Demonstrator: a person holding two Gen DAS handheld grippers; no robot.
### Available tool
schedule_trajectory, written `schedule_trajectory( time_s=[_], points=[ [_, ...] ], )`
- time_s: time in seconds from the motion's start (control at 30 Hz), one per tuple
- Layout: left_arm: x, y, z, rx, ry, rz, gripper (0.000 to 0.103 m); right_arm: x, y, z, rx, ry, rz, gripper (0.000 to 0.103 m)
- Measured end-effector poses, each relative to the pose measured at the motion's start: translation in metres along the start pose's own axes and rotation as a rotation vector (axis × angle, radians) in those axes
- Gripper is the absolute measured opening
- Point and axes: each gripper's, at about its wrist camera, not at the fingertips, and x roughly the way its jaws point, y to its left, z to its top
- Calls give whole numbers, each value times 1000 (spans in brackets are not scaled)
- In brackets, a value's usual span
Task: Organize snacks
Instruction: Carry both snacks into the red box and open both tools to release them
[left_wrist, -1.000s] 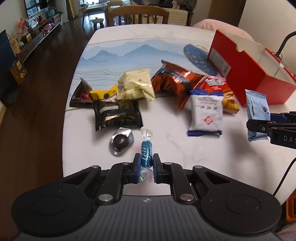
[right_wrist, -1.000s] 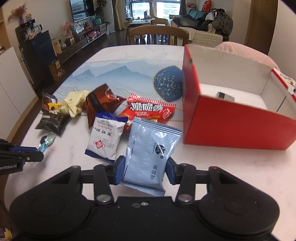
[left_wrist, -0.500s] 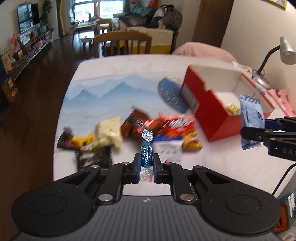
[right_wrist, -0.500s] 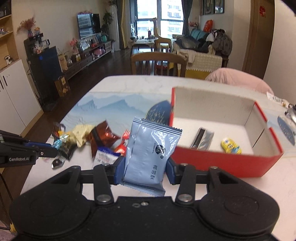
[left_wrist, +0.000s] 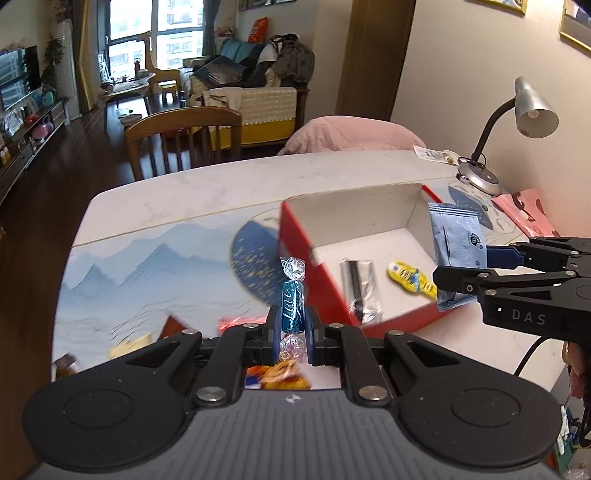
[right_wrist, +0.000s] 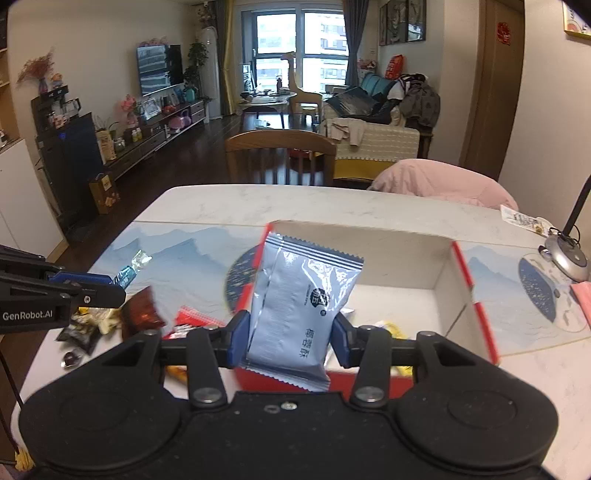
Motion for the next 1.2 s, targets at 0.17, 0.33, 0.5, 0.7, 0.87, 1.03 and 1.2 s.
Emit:
schedule_trajectory(
  time_s=[0.17, 0.33, 0.5, 0.7, 0.87, 1.03, 1.2],
  points=[
    [26, -25, 27, -3, 19, -18, 13, 14, -33, 8, 5, 13, -8, 44],
    [54, -46, 49, -10, 53, -30, 13, 33, -64, 12, 4, 46, -8, 44],
    [85, -67, 63, 2, 98, -32, 13, 56, -88, 15, -18, 92, -7, 44],
    [128, -84, 72, 13, 175, -9, 13, 87, -112, 12, -33, 175, 19, 44],
    [161, -94, 75, 16, 248, 6, 13, 112, -117, 5, -66, 256, 42, 44],
    [191, -104, 72, 40, 332, 13, 13, 137, -121, -2, -75, 330, 54, 44],
    [209, -106, 68, 31, 393, 21, 13, 152, -118, -8, -109, 385, 76, 44]
  ],
)
